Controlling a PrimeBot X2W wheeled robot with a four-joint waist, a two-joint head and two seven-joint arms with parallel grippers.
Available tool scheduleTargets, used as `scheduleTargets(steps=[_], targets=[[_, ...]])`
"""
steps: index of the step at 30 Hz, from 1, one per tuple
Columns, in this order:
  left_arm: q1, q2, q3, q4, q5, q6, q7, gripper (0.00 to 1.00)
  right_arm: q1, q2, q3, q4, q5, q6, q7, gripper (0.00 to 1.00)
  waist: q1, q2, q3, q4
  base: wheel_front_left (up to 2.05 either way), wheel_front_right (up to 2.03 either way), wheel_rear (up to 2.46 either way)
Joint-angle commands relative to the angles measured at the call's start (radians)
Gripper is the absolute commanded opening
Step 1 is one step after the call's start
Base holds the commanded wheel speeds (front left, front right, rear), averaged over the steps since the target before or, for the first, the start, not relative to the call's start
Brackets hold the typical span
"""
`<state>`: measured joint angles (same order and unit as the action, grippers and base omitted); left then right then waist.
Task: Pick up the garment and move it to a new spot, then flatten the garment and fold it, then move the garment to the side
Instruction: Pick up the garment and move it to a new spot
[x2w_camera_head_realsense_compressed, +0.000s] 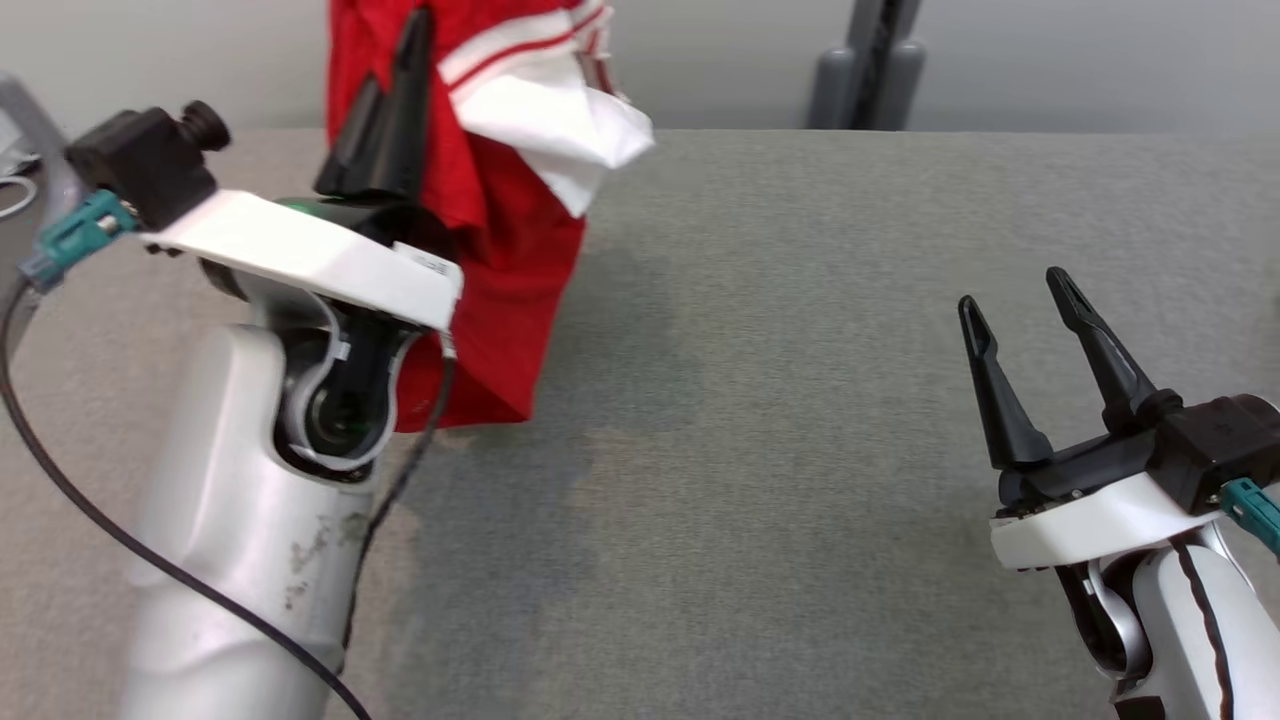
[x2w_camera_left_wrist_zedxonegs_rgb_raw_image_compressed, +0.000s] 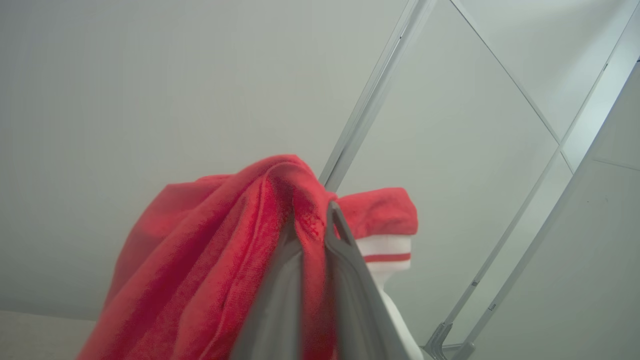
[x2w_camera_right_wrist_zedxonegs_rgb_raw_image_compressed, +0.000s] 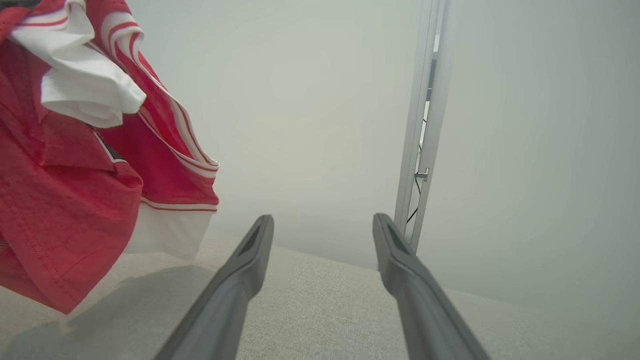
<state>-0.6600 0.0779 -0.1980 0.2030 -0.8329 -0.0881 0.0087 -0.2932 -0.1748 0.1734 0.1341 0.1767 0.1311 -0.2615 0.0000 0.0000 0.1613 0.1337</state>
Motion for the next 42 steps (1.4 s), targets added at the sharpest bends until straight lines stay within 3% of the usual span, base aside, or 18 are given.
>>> scheduleTargets(steps=[1,8,16,19,26,29,33,35,36,37,38,39,42], targets=[[0.016,-0.004,-0.015,-0.027,-0.011,0.011,0.003,0.0,0.009,0.0,-0.007,-0.006,-0.002,-0.001,-0.004,1.0,0.0,0.0,0.0,-0.043,0.0,0.0,0.0],[0.071,-0.023,-0.179,-0.1,-0.055,0.059,-0.011,0.0,0.004,0.021,-0.028,-0.017,0.005,-0.001,-0.005,1.0,0.0,0.0,0.014,-0.133,0.0,0.0,0.0],[0.024,-0.025,-0.438,-0.16,-0.302,0.153,-0.157,0.0,-0.009,0.037,-0.046,-0.026,0.007,-0.001,-0.005,1.0,0.0,0.0,0.045,-0.203,0.0,0.0,0.0],[-0.009,-0.023,-0.488,-0.165,-0.379,0.164,-0.229,0.0,-0.004,0.041,-0.047,-0.029,0.004,-0.001,-0.005,1.0,0.0,0.0,0.047,-0.209,0.0,0.0,0.0],[-0.001,-0.023,-0.374,-0.051,-0.426,0.194,-0.274,0.0,-0.01,0.042,-0.049,-0.032,-0.003,-0.001,-0.005,1.0,0.0,0.0,0.06,-0.189,0.0,0.0,0.0],[0.039,-0.025,-0.322,0.079,-0.38,0.206,-0.274,0.0,-0.009,0.037,-0.053,-0.033,-0.005,-0.001,-0.005,1.0,0.0,0.0,0.066,-0.164,0.0,0.0,0.0],[0.07,0.002,-0.252,0.312,-0.301,0.265,-0.273,0.0,-0.002,0.033,-0.046,-0.024,-0.005,-0.001,-0.005,1.0,0.0,0.0,0.064,-0.129,0.0,0.0,0.0],[0.097,-0.009,-0.202,0.39,-0.277,0.263,-0.273,0.0,-0.005,0.032,-0.037,-0.02,-0.007,-0.001,-0.005,1.0,0.0,0.0,0.059,-0.114,0.0,0.0,0.0],[0.106,-0.012,-0.177,0.419,-0.263,0.257,-0.273,0.16,-0.005,0.029,-0.034,-0.016,-0.007,-0.001,-0.005,1.0,0.0,0.0,0.055,-0.106,0.0,0.0,0.0],[0.113,-0.013,-0.156,0.444,-0.251,0.25,-0.273,0.44,-0.005,0.027,-0.031,-0.014,-0.007,-0.001,-0.005,1.0,0.0,0.0,0.051,-0.098,0.0,0.0,0.0],[0.121,-0.014,-0.136,0.466,-0.245,0.239,-0.273,0.84,-0.003,0.027,-0.028,-0.011,-0.008,-0.001,-0.005,1.0,0.0,0.0,0.046,-0.09,0.0,0.0,0.0],[0.126,-0.013,-0.122,0.485,-0.241,0.229,-0.273,1.0,-0.001,0.026,-0.026,-0.007,-0.008,-0.001,-0.005,1.0,0.0,0.0,0.04,-0.082,0.0,0.0,0.0],[0.139,-0.019,-0.104,0.533,-0.226,0.2,-0.273,1.0,0.008,0.023,-0.021,0.001,-0.007,-0.001,-0.005,1.0,0.0,0.0,0.019,-0.062,0.0,0.0,0.0]])
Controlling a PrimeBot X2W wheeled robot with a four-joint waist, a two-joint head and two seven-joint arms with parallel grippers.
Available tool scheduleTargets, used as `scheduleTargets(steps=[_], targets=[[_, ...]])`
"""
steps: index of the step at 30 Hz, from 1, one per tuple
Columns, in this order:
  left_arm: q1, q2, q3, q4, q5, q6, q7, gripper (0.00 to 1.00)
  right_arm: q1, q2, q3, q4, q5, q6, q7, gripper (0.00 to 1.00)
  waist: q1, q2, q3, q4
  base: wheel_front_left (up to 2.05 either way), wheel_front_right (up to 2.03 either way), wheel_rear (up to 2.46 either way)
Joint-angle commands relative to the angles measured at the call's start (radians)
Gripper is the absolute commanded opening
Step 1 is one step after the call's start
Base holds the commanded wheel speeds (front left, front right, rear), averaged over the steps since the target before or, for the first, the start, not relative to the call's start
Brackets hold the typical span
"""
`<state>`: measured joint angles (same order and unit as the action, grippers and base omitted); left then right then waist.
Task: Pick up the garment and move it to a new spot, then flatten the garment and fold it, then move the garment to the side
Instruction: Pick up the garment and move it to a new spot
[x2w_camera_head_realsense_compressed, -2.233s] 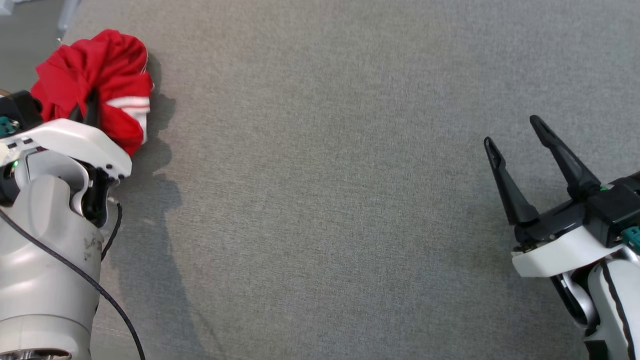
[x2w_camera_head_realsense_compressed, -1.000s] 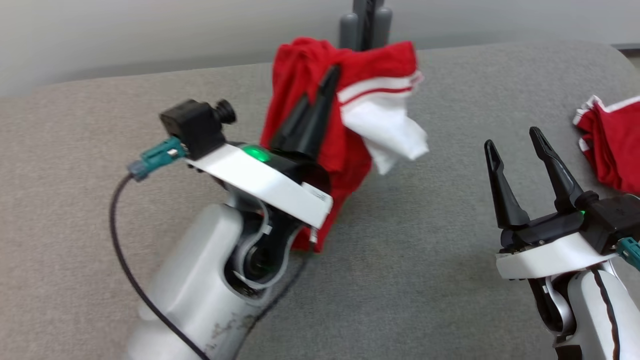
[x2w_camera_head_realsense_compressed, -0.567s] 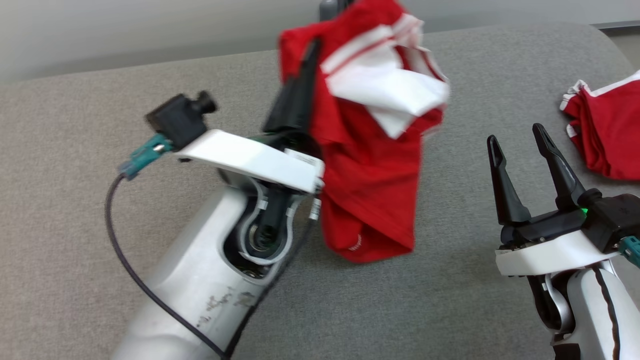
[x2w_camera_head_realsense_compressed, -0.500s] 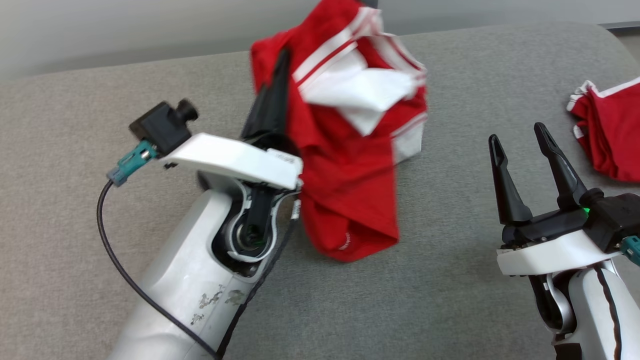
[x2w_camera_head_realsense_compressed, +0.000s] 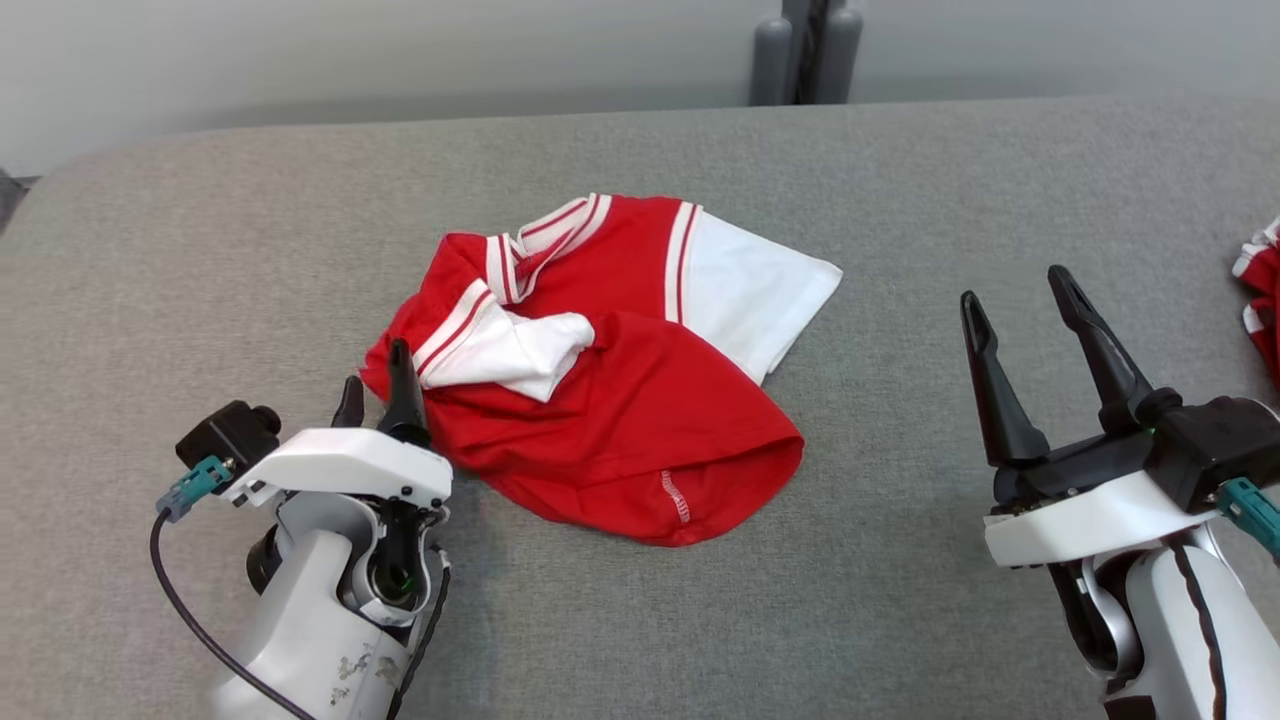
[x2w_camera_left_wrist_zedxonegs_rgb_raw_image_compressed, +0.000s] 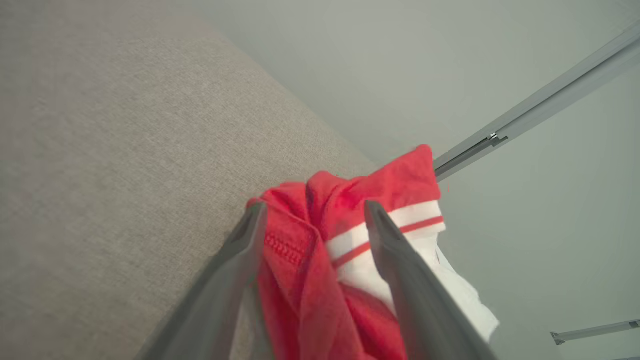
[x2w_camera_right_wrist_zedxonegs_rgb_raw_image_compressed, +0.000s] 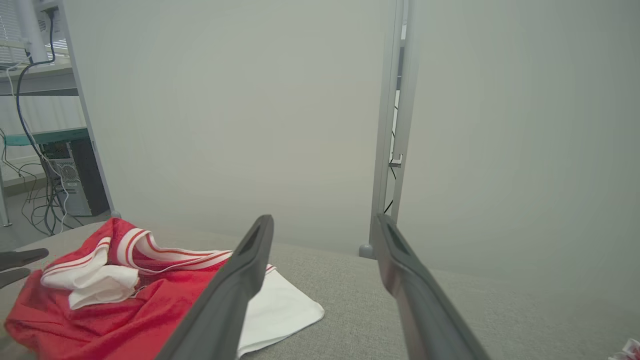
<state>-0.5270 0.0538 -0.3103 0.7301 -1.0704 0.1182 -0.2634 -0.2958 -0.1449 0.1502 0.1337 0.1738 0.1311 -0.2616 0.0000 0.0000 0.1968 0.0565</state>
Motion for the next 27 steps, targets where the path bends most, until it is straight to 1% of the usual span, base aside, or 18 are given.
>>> scheduleTargets(steps=[1,4,8,14,18,20,24,27], targets=[[0.008,0.003,0.015,0.014,0.022,-0.013,-0.001,1.0,0.014,-0.007,0.002,0.006,-0.003,-0.001,-0.005,1.0,0.0,0.0,-0.025,0.022,0.0,0.0,0.0],[0.017,0.002,0.04,0.019,0.076,-0.028,-0.001,1.0,0.021,-0.008,0.003,0.014,0.0,-0.001,-0.005,1.0,0.0,0.0,-0.048,0.039,0.0,0.0,0.0],[0.038,0.006,0.096,-0.043,0.195,-0.052,-0.001,1.0,0.038,-0.008,0.007,0.019,0.003,-0.001,-0.005,1.0,0.0,0.0,-0.079,0.058,0.0,0.0,0.0],[0.124,0.031,0.189,-0.22,0.414,-0.096,-0.001,1.0,0.065,-0.01,0.018,0.019,0.011,-0.001,-0.005,1.0,0.0,0.0,-0.123,0.071,0.0,0.0,0.0],[0.214,0.057,0.236,-0.335,0.555,-0.12,-0.001,1.0,0.088,-0.012,0.024,0.015,0.015,-0.001,-0.005,1.0,0.0,0.0,-0.147,0.074,0.0,0.0,0.0],[0.267,0.059,0.256,-0.386,0.616,-0.129,-0.001,1.0,0.103,-0.01,0.023,0.015,0.019,-0.001,-0.005,1.0,0.0,0.0,-0.156,0.073,0.0,0.0,0.0],[0.375,0.041,0.297,-0.477,0.694,-0.153,-0.001,1.0,0.128,0.003,0.022,0.016,0.027,-0.001,-0.005,1.0,0.0,0.0,-0.172,0.071,0.0,0.0,0.0],[0.42,0.028,0.315,-0.514,0.718,-0.159,-0.001,1.0,0.14,0.006,0.021,0.017,0.028,-0.001,-0.005,1.0,0.0,0.0,-0.175,0.071,0.0,0.0,0.0]])
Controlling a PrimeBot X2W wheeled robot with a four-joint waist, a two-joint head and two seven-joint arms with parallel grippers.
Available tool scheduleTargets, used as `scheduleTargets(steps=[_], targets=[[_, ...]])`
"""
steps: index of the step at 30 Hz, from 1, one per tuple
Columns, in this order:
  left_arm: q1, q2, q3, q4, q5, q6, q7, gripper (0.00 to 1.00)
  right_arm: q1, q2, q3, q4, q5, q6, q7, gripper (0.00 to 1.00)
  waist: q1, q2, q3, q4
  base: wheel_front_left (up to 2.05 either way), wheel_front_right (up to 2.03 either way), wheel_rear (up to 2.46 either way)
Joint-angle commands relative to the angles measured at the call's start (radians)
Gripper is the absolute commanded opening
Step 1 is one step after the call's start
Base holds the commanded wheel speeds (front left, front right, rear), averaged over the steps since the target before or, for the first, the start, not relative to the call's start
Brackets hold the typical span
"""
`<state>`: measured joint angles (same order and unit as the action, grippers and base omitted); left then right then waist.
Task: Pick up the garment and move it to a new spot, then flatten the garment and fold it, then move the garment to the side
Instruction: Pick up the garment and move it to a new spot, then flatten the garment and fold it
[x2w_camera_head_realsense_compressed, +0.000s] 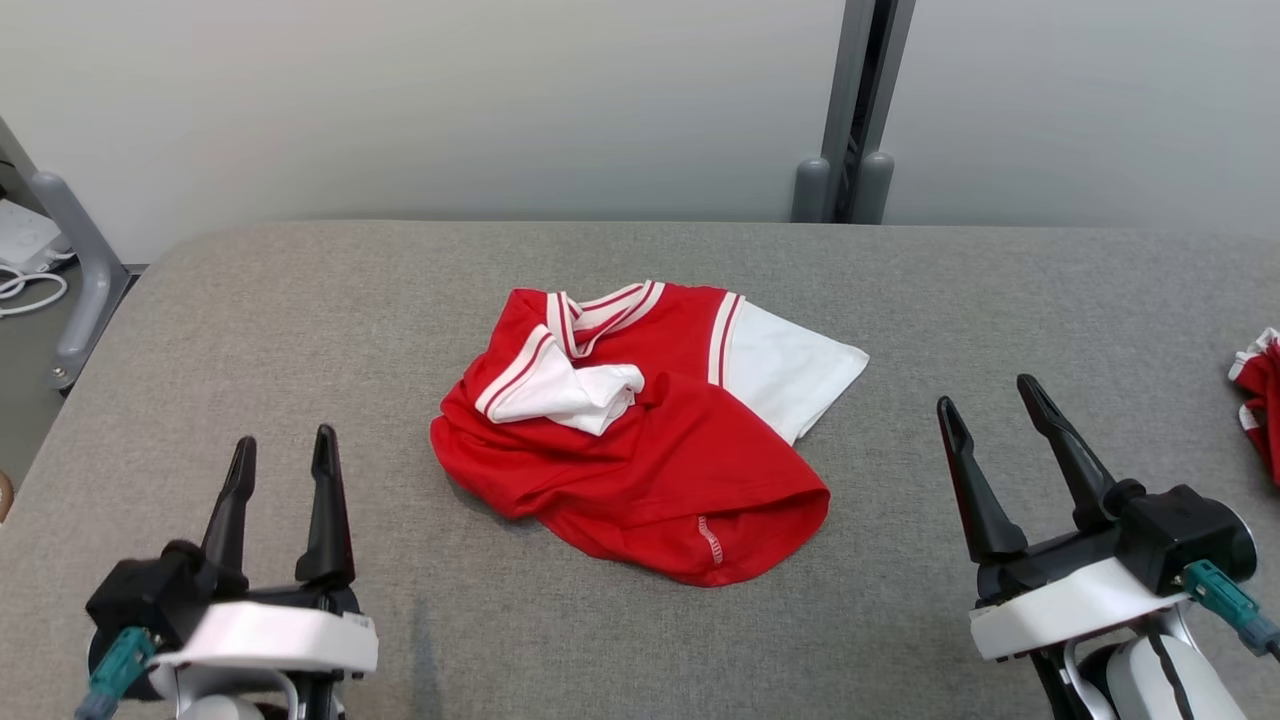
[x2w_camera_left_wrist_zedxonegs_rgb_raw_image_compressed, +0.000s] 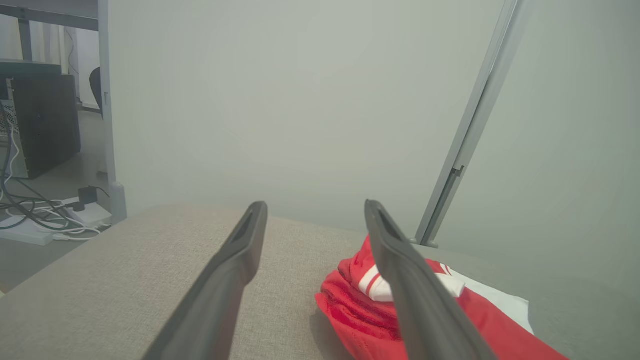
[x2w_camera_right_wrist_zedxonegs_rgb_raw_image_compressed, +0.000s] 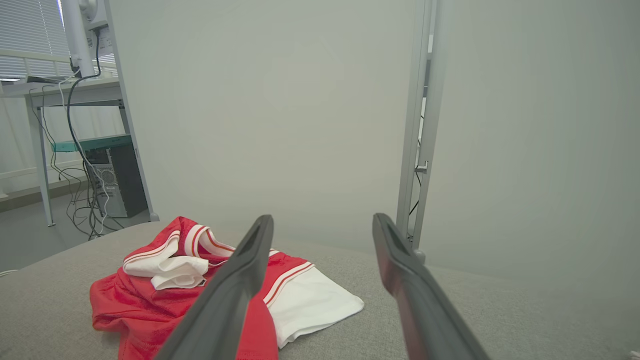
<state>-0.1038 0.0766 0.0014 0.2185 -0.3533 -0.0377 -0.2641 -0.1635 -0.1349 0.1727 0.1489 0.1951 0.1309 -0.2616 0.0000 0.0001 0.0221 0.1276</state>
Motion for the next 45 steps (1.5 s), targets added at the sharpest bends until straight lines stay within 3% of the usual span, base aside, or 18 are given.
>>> scheduleTargets(steps=[1,12,19,26,35,41,42,43,45], targets=[[0.018,-0.002,0.014,-0.017,0.006,-0.005,0.0,1.0,0.012,-0.001,-0.001,0.003,0.008,-0.001,-0.005,1.0,0.0,-0.0001,-0.002,0.002,0.0,0.0,0.0],[0.035,-0.024,-0.026,-0.061,0.022,-0.017,0.0,1.0,-0.005,-0.008,0.017,0.016,0.013,0.0,-0.005,1.0,0.0,-0.0001,0.026,0.04,0.0,0.0,0.0],[0.01,-0.024,-0.087,-0.057,-0.017,0.004,0.0,1.0,-0.098,-0.042,0.147,0.068,0.039,0.0,-0.005,1.0,0.0,-0.0001,0.079,0.103,0.0,0.0,0.0],[-0.013,-0.024,-0.127,-0.046,-0.051,0.019,0.0,1.0,-0.26,-0.061,0.301,0.223,0.123,0.0,0.058,1.0,0.0,-0.0001,0.135,0.193,0.0,0.0,0.0],[-0.029,-0.024,-0.177,-0.046,-0.083,0.035,0.0,1.0,-0.418,-0.071,0.366,0.452,0.292,0.0,0.093,1.0,0.0,-0.0001,0.175,0.298,0.0,0.0,0.0],[-0.033,-0.024,-0.21,-0.048,-0.1,0.045,0.0,1.0,-0.481,-0.095,0.445,0.536,0.393,0.0,0.108,1.0,0.0,-0.0001,0.19,0.342,0.0,0.0,0.0],[-0.033,-0.024,-0.214,-0.048,-0.102,0.048,0.0,1.0,-0.489,-0.098,0.459,0.544,0.414,0.0,0.113,0.72,0.0,-0.0001,0.192,0.348,0.0,0.0,0.0],[-0.034,-0.024,-0.219,-0.047,-0.106,0.05,0.0,1.0,-0.499,-0.103,0.471,0.552,0.429,0.0,0.114,0.0,0.0,-0.0001,0.192,0.353,0.0,0.0,0.0],[-0.034,-0.024,-0.222,-0.046,-0.108,0.05,0.0,1.0,-0.508,-0.106,0.482,0.557,0.448,0.0,0.113,0.0,0.0,-0.0001,0.19,0.357,0.0,0.0,0.0]])
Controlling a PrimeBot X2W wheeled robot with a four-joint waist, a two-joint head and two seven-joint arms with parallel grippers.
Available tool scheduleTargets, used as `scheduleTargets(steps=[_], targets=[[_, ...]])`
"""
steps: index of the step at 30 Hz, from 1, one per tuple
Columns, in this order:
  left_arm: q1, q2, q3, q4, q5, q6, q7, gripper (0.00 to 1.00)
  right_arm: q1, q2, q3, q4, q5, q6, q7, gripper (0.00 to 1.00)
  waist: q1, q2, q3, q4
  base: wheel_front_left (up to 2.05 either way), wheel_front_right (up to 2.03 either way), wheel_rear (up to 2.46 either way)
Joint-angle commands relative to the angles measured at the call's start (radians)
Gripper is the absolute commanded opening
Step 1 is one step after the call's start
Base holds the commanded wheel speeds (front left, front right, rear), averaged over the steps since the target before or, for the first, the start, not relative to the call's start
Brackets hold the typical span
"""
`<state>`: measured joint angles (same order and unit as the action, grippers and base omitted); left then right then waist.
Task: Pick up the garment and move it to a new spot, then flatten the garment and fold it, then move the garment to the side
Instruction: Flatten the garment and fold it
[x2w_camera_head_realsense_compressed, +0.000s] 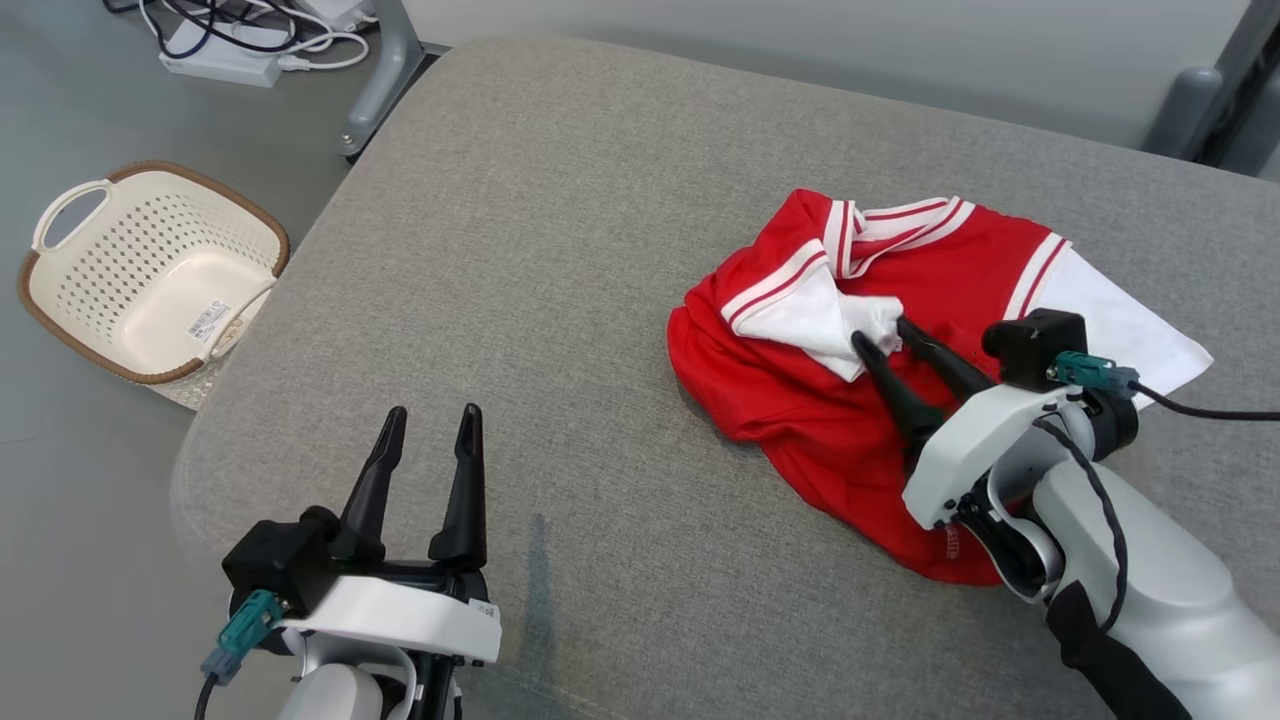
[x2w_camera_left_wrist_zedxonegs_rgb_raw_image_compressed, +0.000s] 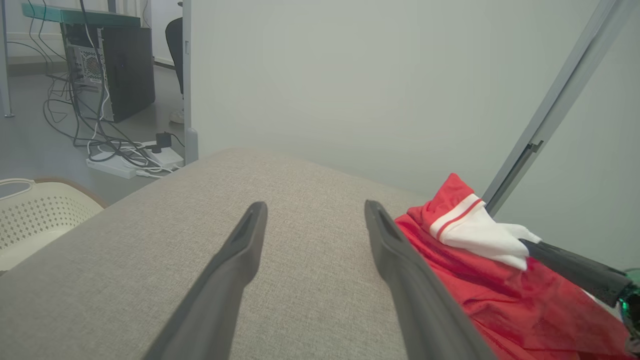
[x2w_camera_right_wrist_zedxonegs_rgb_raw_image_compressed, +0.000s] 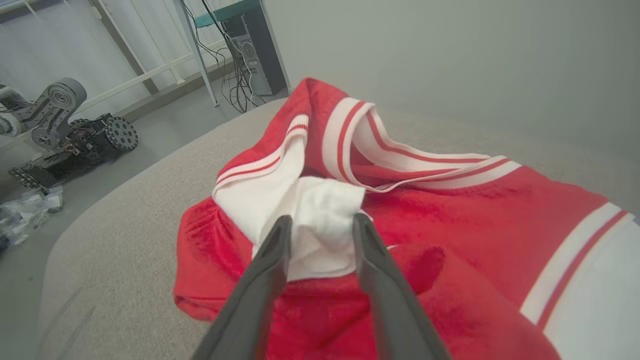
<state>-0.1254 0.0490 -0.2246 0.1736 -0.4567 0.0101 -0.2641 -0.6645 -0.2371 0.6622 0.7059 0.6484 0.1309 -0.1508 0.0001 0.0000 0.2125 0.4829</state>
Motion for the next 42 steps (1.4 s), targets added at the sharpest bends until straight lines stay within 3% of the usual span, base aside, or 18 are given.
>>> scheduleTargets(steps=[1,7,13,19,26,33,34,35,42], targets=[[-0.012,0.004,0.001,0.0,-0.005,0.006,0.0,1.0,-0.019,-0.009,0.002,0.002,0.01,0.0,-0.01,0.0,-0.0001,0.0,-0.003,0.005,0.0,0.0,0.0],[0.015,0.004,0.009,0.009,0.003,0.012,0.0,1.0,-0.086,-0.023,-0.053,0.041,0.057,0.0,-0.09,0.0,-0.0001,0.0,-0.055,0.007,0.0,0.0,0.0],[0.039,0.004,0.032,0.009,0.019,0.002,0.0,1.0,-0.186,-0.049,-0.149,0.054,0.01,0.0,-0.114,0.0,-0.0001,0.0,-0.121,-0.016,0.0,0.0,0.0],[0.055,0.004,0.035,0.013,0.025,-0.004,0.0,1.0,-0.331,-0.011,-0.188,0.062,-0.019,0.0,-0.115,0.0,-0.0001,0.0,-0.157,-0.027,0.0,0.0,0.0],[0.046,0.004,0.008,-0.01,-0.006,0.002,0.0,1.0,-0.483,0.117,-0.057,0.117,-0.009,0.0,-0.048,0.0,-0.0001,0.0,-0.118,0.0,0.0,0.0,0.0],[0.036,0.004,-0.021,-0.039,-0.035,0.029,0.0,1.0,-0.509,0.181,0.189,0.219,0.03,0.0,-0.001,0.0,-0.0001,0.0,-0.056,0.037,0.0,0.0,0.0],[0.039,0.004,-0.022,-0.042,-0.037,0.034,0.0,1.0,-0.502,0.182,0.222,0.225,0.048,0.0,0.005,0.32,-0.0001,0.0,-0.052,0.039,0.0,0.0,0.0],[0.043,0.004,-0.021,-0.044,-0.037,0.037,0.0,1.0,-0.493,0.182,0.249,0.234,0.072,0.0,0.018,1.0,-0.0001,0.0,-0.05,0.04,0.0,0.0,0.0],[0.053,0.004,-0.019,-0.035,-0.029,0.041,0.0,1.0,-0.477,0.185,0.375,0.253,0.208,0.0,0.023,1.0,-0.0001,0.0,-0.073,0.031,0.0,0.0,0.0]])
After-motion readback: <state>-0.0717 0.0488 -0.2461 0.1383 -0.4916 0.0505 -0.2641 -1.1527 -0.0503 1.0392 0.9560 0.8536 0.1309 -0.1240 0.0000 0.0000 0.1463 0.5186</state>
